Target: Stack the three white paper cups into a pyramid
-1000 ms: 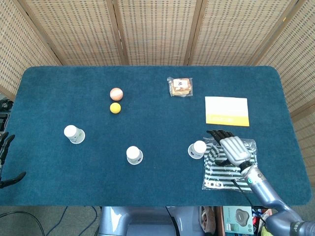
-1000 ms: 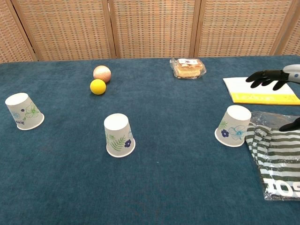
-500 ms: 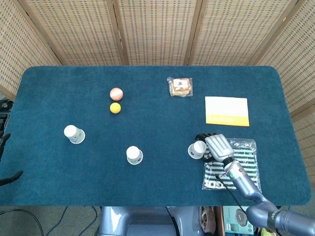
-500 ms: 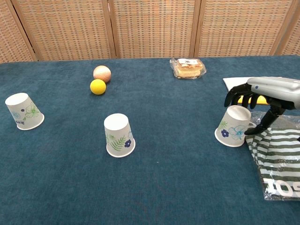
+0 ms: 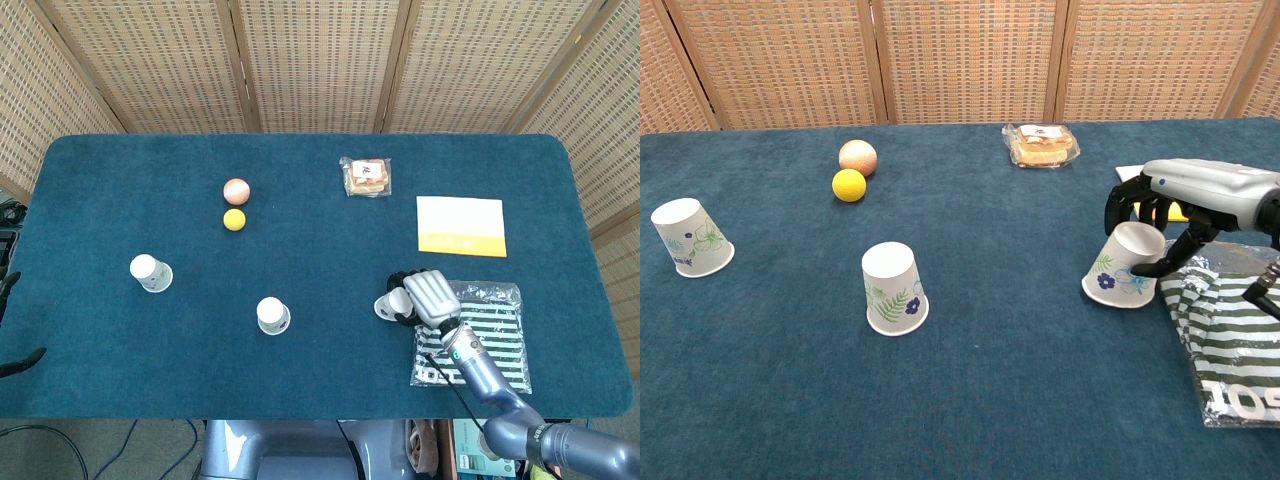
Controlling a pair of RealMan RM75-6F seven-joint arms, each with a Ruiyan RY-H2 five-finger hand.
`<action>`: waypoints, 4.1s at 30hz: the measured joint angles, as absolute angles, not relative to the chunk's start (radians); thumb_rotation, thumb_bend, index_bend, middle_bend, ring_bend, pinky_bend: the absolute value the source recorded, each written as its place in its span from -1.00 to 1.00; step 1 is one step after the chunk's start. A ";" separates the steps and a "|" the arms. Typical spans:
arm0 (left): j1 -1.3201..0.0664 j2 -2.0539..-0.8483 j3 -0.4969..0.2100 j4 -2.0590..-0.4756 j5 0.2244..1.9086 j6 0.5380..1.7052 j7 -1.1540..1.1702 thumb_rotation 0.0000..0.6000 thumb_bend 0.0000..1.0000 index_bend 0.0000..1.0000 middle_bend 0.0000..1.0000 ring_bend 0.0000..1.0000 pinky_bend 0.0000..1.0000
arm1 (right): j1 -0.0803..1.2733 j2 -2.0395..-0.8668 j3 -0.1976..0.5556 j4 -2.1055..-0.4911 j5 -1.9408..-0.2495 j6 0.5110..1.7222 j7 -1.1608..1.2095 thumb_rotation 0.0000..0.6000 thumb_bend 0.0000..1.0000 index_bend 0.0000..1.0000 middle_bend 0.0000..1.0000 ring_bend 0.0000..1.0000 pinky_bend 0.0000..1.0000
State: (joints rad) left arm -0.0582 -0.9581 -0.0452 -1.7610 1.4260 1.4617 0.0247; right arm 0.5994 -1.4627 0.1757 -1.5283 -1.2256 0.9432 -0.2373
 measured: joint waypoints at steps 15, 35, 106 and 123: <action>-0.064 -0.956 -0.043 -1.762 1.422 1.447 0.023 1.00 -0.64 -1.00 -1.00 -1.00 -1.00 | 0.730 -1.542 0.211 -1.664 -1.202 0.914 -0.430 1.00 -0.17 -0.09 0.05 -0.04 -0.08; -0.076 -0.925 -0.037 -1.750 1.427 1.412 -0.055 1.00 -0.64 -1.00 -1.00 -1.00 -1.00 | 0.922 -1.788 0.237 -1.549 -0.983 0.956 -0.715 1.00 -0.17 -0.09 0.00 -0.04 -0.08; -0.563 -1.384 -0.151 -1.166 1.232 0.847 -0.046 1.00 -0.64 -0.20 -0.19 -0.29 -0.21 | 0.222 -1.283 -0.003 -1.322 -1.680 1.698 0.071 1.00 -1.00 -1.00 -0.98 -1.00 -1.00; -0.559 -1.338 -0.168 -1.274 1.278 0.950 -0.060 1.00 -0.63 -0.07 -0.09 -0.20 -0.14 | 0.198 -1.266 0.031 -1.348 -1.687 1.709 0.079 1.00 -1.00 -1.00 -0.97 -1.00 -1.00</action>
State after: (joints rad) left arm -0.5592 -1.3382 -0.1677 -1.2736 1.2777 0.9502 -0.0604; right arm 0.1979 -1.2660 0.0310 -1.3476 -1.6870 1.7095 0.0788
